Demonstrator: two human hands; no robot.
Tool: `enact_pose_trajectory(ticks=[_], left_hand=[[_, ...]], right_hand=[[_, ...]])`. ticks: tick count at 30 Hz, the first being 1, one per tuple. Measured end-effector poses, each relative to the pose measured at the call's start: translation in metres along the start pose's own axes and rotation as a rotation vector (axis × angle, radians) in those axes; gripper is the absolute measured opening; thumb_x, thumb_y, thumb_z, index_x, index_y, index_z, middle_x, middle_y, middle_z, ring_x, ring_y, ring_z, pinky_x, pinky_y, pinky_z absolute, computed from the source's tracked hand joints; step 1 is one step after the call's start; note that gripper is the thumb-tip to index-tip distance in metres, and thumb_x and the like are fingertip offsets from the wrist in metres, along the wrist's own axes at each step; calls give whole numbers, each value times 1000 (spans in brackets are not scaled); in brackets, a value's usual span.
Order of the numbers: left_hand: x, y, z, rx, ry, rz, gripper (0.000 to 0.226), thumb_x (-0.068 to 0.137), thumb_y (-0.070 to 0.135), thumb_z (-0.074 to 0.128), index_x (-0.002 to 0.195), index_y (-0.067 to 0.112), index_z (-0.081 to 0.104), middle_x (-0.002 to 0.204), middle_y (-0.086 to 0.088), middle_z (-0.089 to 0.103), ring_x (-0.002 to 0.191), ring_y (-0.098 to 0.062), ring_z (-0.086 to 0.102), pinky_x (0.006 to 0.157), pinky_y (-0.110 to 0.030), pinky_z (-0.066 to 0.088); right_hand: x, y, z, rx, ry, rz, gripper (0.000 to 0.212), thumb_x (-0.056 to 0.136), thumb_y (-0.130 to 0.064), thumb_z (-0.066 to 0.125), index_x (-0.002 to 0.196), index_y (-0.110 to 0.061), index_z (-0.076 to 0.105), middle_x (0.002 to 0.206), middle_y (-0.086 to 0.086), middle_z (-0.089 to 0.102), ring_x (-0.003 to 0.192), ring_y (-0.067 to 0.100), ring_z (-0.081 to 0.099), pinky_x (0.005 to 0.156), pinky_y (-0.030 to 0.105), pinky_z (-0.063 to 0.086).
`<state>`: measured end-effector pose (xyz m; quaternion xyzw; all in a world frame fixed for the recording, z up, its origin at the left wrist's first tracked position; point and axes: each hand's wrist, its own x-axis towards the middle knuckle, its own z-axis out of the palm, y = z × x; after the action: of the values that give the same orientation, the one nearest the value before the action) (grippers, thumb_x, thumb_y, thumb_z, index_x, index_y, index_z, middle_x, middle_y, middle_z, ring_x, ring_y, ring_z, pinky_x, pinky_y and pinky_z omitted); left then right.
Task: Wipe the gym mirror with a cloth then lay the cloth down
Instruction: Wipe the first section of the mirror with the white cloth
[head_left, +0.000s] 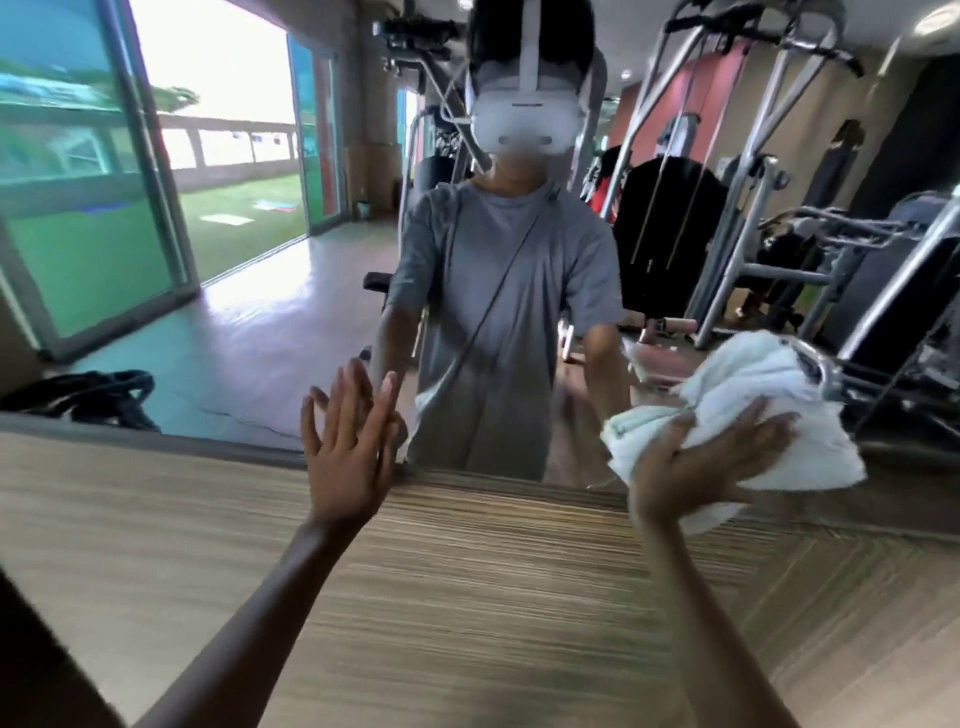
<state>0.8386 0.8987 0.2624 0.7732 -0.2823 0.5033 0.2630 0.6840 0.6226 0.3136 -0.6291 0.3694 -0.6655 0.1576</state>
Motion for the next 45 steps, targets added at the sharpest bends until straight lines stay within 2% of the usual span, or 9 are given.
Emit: enact_pose_trajectory(ticks=[4,9,11,19,25,29,33,39,45], left_hand=[[-20,-32,-7,-29,-115,-210,56,106,48,26,159,30,20,166,-12,-7,155,-26,-9,125,-40,-6],[-48,-77,-19,46,-214,-338,61,106,54,16,160,32,-2,166,-22,5,154,-20,-10,123,-50,5],[-56,-89,-22,57,-217,-344,59,107,50,14,161,31,0,166,-22,9,154,-19,-9,122,-51,7],[-58,-83,-27,-12,-257,-419,67,101,41,31,161,23,8,166,-23,8,154,-28,1,124,-41,-4],[-51,-95,-32,-67,-300,-624,83,88,45,36,160,16,9,168,-11,0,153,-17,-16,118,-41,-20],[-44,-117,-42,-73,-301,-619,88,82,42,37,160,11,8,168,-14,3,154,-20,-13,117,-40,-23],[-37,-146,-53,-99,-276,-906,96,80,52,26,160,7,-3,166,-14,-16,153,-24,-18,118,-52,-18],[-33,-208,-75,-94,-314,-1027,90,84,44,30,160,11,-6,168,-8,-14,154,-21,-15,117,-54,-18],[-22,-301,-107,60,-419,-1061,86,87,50,21,161,13,-4,168,-4,-13,154,-21,-16,116,-55,-20]], right_hand=[[-95,-69,21,-56,-245,-453,65,86,-47,44,144,-19,40,160,13,19,153,24,7,108,63,9],[-108,-62,25,-136,-367,-1315,65,91,-48,49,151,-31,35,160,1,27,145,19,26,109,60,16],[-76,-42,17,-125,-381,-1473,65,90,-52,48,150,-30,37,157,1,32,147,20,24,110,59,15],[-115,-99,36,-231,-197,-995,84,87,-56,47,159,-29,12,167,4,-2,154,23,-2,111,58,5],[-168,-159,63,-76,-343,-1476,52,97,-40,51,147,-29,48,155,1,42,145,19,29,113,58,20],[-127,-112,43,-178,-555,-1895,52,96,-28,41,147,-21,47,156,5,40,141,25,37,117,60,8],[-99,-99,29,-228,-620,-1857,54,94,-25,38,147,-18,48,153,6,45,137,24,47,115,59,15],[-204,-212,67,-195,-587,-1792,67,87,-28,40,153,-19,33,161,5,31,147,20,30,114,59,12],[-288,-288,88,-190,-720,-1745,60,85,-30,47,145,-19,51,157,3,39,145,21,35,115,57,18]])
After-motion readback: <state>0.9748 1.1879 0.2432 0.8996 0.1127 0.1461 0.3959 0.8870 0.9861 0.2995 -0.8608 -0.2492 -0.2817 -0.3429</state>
